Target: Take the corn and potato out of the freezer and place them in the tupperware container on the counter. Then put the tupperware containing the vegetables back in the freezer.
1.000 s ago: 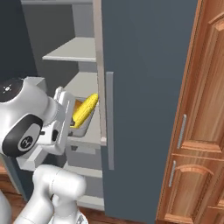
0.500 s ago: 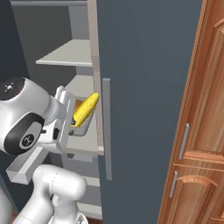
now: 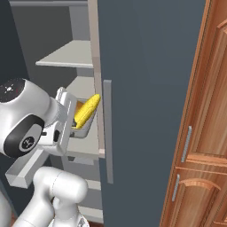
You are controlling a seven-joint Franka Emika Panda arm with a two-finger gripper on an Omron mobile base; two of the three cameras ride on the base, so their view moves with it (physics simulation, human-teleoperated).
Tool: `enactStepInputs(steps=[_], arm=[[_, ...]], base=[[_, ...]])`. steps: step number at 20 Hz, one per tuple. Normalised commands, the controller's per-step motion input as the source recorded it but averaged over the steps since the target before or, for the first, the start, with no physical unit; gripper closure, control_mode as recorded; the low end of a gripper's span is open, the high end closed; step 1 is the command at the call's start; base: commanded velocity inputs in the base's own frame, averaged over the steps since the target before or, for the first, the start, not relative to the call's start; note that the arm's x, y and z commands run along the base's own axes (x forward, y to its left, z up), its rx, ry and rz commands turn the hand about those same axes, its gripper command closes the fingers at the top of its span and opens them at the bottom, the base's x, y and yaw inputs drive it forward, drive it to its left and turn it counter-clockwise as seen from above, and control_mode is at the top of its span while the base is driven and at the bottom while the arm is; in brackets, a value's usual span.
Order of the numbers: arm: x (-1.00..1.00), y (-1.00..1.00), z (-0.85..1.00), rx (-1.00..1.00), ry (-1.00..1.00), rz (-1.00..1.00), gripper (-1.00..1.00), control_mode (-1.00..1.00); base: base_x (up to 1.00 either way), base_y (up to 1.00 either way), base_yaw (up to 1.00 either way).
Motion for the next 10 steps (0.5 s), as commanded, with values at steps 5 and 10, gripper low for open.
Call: enactStepInputs(steps=[5,10], arm=[[0.0,0.08,-0.01,0.0,0.0,0.05,1.0,-1.0],[-0.06,0.31,0.25,0.0,-0.1,0.05,1.0,-1.0]], base=[[0.0,0.0,0.0],[0.0,0.0,0.0]])
